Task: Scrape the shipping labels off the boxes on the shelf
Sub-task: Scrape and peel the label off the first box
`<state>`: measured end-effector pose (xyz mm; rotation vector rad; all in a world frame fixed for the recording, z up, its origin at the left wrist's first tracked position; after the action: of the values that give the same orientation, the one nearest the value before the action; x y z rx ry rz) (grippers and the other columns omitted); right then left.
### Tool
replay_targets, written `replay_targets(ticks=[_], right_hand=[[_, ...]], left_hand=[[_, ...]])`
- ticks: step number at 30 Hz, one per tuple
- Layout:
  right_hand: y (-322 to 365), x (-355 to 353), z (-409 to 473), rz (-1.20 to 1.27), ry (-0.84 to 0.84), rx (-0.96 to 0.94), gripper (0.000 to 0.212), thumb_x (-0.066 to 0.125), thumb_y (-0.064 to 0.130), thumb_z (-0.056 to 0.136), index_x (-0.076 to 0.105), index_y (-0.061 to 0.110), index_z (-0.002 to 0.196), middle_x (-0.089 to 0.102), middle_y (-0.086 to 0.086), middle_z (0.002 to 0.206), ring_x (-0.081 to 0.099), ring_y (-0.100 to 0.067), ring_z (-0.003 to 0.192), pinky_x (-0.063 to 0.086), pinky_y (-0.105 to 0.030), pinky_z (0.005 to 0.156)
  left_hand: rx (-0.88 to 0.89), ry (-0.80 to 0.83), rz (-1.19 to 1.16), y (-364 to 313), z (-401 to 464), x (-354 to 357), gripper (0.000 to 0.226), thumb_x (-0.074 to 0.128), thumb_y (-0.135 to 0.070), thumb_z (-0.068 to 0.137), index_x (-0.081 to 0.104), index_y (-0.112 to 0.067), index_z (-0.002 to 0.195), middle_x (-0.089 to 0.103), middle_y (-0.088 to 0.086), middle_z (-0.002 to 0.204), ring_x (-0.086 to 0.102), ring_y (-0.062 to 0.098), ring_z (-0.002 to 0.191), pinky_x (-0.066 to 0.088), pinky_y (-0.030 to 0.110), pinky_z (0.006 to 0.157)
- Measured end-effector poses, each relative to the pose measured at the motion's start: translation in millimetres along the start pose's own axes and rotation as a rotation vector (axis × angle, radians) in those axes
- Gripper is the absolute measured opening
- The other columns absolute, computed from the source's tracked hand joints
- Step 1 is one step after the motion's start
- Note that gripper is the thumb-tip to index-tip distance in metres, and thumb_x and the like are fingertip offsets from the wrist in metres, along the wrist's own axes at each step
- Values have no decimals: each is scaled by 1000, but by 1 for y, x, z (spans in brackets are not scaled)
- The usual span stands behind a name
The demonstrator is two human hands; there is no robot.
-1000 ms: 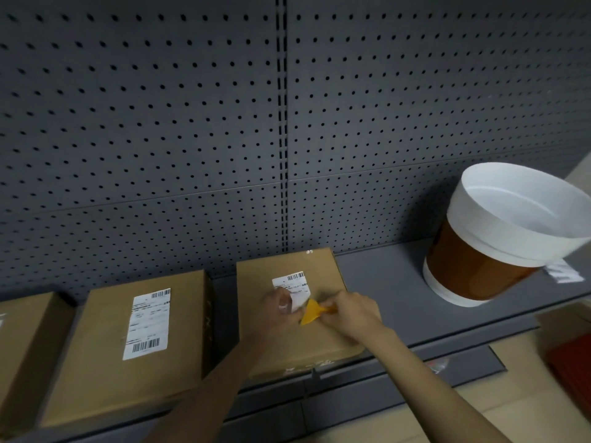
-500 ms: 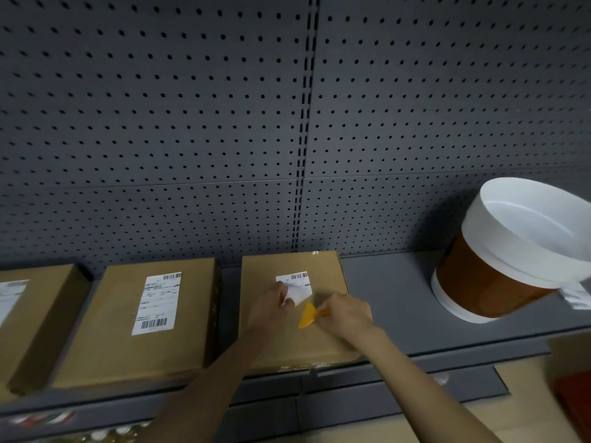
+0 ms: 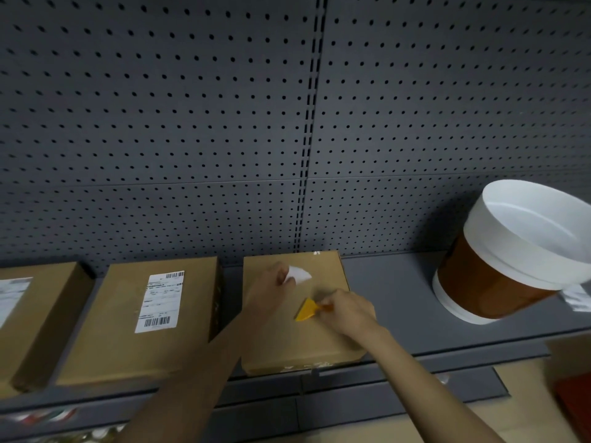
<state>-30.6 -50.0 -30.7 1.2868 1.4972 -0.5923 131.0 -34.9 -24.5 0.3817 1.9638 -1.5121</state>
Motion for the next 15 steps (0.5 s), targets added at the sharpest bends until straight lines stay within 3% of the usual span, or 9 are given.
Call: replay_targets(ticks=[3,6,9,10,13,15], right_hand=[[2,-1,2,6,-32,1,26,50,41,90,68,35,108,69,2,109,63,-22,102,47,-29,77],[6,3,4,-16,-54,-1,27,49,41,90,69,31,106,70,-1,106,64,-23,98,45,-28,71],[4,11,3,4,-50,11,26,49,39,90,69,28,103,70,-1,103,65,-22,96,42,-26,68],[3,12,4,19,-47,14,26,49,39,90,69,28,101,70,-1,103,65,-22,95,42,-26,68],[1,14,4,54,-33,10,26,49,39,91,70,26,99,70,-1,101,65,-22,96,42,-27,69],[1,15,4,78,-20,-3,27,48,38,91,70,24,96,70,-3,98,65,-24,94,43,-27,68]], left_hand=[[38,37,-78,5,-10,8,37,53,-40,83,61,-10,104,65,16,108,61,33,103,48,42,92],[181,179,-68,6,-15,15,64,45,-49,75,59,-1,115,59,18,122,56,27,114,43,36,101],[223,218,11,12,-18,21,43,61,-38,84,61,-6,112,62,10,117,54,2,99,42,14,87],[222,165,104,16,-18,21,41,62,-38,84,59,-10,114,61,4,117,53,1,98,39,12,80],[128,83,269,35,-22,28,45,55,-48,84,51,-19,119,58,-1,119,55,13,104,41,23,79],[6,83,159,45,-23,31,48,48,-46,87,49,-17,126,59,4,122,57,19,106,48,32,87]])
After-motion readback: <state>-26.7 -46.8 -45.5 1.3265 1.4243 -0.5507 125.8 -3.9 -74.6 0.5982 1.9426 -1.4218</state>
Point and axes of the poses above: each hand's wrist, its own z-axis towards the middle knuckle, its own x-axis out of the palm, y = z × x, the point moved 8 cm from there along z, towards the middle knuckle
